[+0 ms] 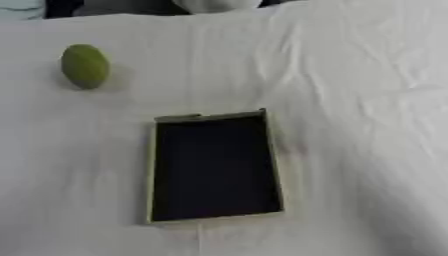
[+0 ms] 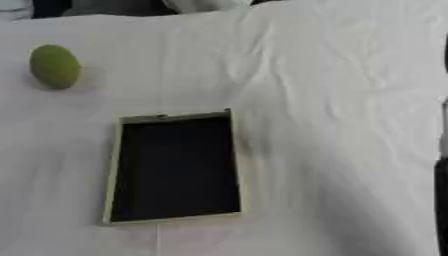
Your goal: Pick up objects on the table and place them in the box.
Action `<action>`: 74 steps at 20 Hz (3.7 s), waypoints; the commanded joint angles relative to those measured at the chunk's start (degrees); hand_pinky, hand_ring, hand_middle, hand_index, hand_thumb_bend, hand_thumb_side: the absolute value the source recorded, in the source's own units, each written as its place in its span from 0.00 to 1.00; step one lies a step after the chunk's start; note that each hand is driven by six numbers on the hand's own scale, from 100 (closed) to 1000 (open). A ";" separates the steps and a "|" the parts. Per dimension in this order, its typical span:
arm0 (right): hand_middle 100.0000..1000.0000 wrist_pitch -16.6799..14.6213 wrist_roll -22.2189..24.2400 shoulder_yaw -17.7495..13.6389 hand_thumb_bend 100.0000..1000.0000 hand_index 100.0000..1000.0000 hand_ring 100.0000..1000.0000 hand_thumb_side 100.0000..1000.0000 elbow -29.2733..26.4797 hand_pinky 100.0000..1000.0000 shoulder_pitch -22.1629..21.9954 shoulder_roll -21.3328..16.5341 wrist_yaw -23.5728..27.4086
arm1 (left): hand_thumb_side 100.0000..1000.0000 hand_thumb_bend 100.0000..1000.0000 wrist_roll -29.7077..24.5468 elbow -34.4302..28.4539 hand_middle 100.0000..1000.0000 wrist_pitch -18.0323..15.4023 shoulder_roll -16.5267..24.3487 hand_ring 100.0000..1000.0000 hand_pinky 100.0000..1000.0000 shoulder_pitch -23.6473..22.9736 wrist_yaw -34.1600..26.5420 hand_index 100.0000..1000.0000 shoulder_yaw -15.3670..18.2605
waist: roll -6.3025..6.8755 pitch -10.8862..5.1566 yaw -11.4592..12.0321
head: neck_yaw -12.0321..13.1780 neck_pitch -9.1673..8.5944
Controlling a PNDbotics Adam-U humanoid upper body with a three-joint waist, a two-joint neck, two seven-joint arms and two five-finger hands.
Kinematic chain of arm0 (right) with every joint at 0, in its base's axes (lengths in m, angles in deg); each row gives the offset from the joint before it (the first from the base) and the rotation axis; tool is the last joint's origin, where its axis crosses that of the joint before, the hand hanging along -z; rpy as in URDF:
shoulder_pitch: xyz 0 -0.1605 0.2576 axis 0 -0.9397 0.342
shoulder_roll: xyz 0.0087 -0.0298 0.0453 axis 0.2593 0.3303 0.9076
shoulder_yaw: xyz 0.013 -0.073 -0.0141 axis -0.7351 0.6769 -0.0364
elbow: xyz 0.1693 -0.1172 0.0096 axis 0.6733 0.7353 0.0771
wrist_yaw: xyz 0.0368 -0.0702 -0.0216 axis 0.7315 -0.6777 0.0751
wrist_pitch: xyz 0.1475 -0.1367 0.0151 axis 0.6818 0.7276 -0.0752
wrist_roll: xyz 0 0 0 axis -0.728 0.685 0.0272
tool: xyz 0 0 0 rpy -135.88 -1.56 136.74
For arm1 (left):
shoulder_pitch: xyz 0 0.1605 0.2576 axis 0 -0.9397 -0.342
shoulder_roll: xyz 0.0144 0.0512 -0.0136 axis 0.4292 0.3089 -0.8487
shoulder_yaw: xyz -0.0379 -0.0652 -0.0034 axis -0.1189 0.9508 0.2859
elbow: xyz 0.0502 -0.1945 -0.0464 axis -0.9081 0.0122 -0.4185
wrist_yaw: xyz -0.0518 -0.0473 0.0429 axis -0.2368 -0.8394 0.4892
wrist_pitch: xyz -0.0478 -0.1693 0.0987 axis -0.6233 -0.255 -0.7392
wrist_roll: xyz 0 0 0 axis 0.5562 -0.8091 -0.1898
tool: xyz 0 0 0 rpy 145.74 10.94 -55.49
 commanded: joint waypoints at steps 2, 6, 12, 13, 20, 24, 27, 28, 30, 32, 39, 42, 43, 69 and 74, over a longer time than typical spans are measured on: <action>0.56 -0.17 0.57 0.15 0.00 0.80 0.89 0.44 -1.14 0.74 0.18 -1.85 0.02 | 0.08 0.00 -0.45 8.21 0.74 -0.27 2.34 0.73 0.74 5.43 7.33 0.94 -2.16 | 0.18 -1.86 0.09 | 0.32 0.42; 0.56 -0.06 0.78 0.21 0.00 0.80 0.89 0.44 -1.14 0.74 -0.20 -1.94 0.03 | 0.12 0.00 1.44 17.49 0.74 -0.27 -0.38 0.73 0.74 11.31 14.22 0.94 -3.35 | 0.26 -2.06 0.25 | 0.01 0.60; 0.55 -0.07 1.13 0.38 0.00 0.80 0.89 0.43 -1.14 0.74 -0.44 -2.00 0.07 | 0.17 0.00 7.25 27.54 0.74 -0.10 -6.41 0.73 0.74 18.15 26.72 0.95 -4.93 | 0.32 -2.18 0.24 | 0.03 0.85; 0.55 -0.05 1.17 0.39 0.00 0.80 0.89 0.43 -1.14 0.74 -0.45 -1.98 0.08 | 0.19 0.00 8.15 28.29 0.75 -0.02 -7.05 0.74 0.75 18.72 28.36 0.96 -5.00 | 0.33 -2.17 0.21 | 0.07 0.79; 0.55 0.11 1.61 0.58 0.00 0.80 0.89 0.43 -1.14 0.74 -0.41 -1.77 0.21 | 0.26 0.00 5.89 31.66 0.84 -0.23 -10.32 0.84 0.85 21.54 35.69 0.98 -5.67 | 0.36 -2.06 -0.21 | 0.78 0.34; 0.55 0.15 1.84 0.68 0.00 0.80 0.89 0.43 -1.14 0.74 -0.44 -1.68 0.29 | 0.00 0.06 -0.07 30.34 0.84 -0.27 -12.03 0.86 0.88 23.09 34.17 0.96 -5.32 | 0.27 -2.05 -0.39 | 1.20 0.20; 0.55 0.20 2.02 0.75 0.00 0.80 0.89 0.43 -1.14 0.74 -0.41 -1.55 0.36 | 0.07 0.00 -10.84 28.87 0.85 -0.27 -14.17 0.89 0.88 24.51 27.75 0.97 -5.26 | 0.24 -2.03 -0.64 | 1.57 0.11; 0.55 0.23 2.08 0.77 0.00 0.80 0.89 0.43 -1.14 0.74 -0.36 -1.51 0.38 | 0.19 0.00 -15.55 28.05 0.85 -0.27 -14.68 0.90 0.89 24.93 24.20 0.97 -5.02 | 0.24 -2.02 -0.74 | 1.69 0.07; 0.55 0.37 2.12 0.77 0.00 0.80 0.89 0.43 -1.14 0.74 -0.26 -1.43 0.40 | 0.32 0.01 -24.51 26.34 0.86 -0.27 -15.05 0.90 0.89 25.42 16.80 0.96 -4.44 | 0.28 -2.01 -0.92 | 1.81 -0.02; 0.55 0.51 2.13 0.81 0.00 0.80 0.89 0.43 -1.14 0.74 -0.13 -1.38 0.42 | 0.45 0.04 -32.72 24.90 0.86 -0.27 -14.89 0.91 0.89 25.73 9.95 0.96 -3.86 | 0.37 -2.01 -1.12 | 1.91 -0.05; 0.55 0.74 2.11 1.02 0.00 0.80 0.89 0.43 -1.14 0.74 0.32 -1.22 0.68 | 0.49 0.03 -48.10 21.78 0.85 -0.27 -14.73 0.91 0.88 27.04 -2.58 0.94 -2.36 | 0.63 -1.93 -1.85 | 2.43 0.09; 0.55 0.86 2.11 1.06 0.00 0.80 0.89 0.43 -1.14 0.74 0.37 -1.18 0.73 | 0.50 0.04 -50.43 20.87 0.84 -0.27 -15.28 0.90 0.88 27.66 -4.72 0.93 -1.85 | 0.71 -1.97 -2.05 | 2.80 0.07; 0.55 0.90 2.10 1.08 0.00 0.80 0.89 0.43 -1.14 0.74 0.42 -1.16 0.75 | 0.51 0.05 -50.82 20.65 0.83 -0.27 -15.51 0.90 0.87 27.84 -4.91 0.93 -1.80 | 0.74 -1.99 -2.14 | 2.98 0.05; 0.54 1.92 3.24 2.35 0.00 0.80 0.89 0.44 -1.14 0.74 3.10 0.49 2.55 | 0.31 0.08 -44.76 18.50 0.82 -0.27 -21.04 0.89 0.86 29.28 4.36 0.94 -2.16 | 1.11 -1.36 -5.42 | 7.75 -0.32; 0.54 1.94 3.51 2.41 0.00 0.80 0.89 0.44 -1.14 0.74 3.25 0.42 2.54 | 0.00 0.12 -44.85 18.85 0.82 -0.27 -21.68 0.90 0.87 29.90 9.12 0.92 -2.03 | 1.36 -1.03 -5.83 | 7.90 -0.53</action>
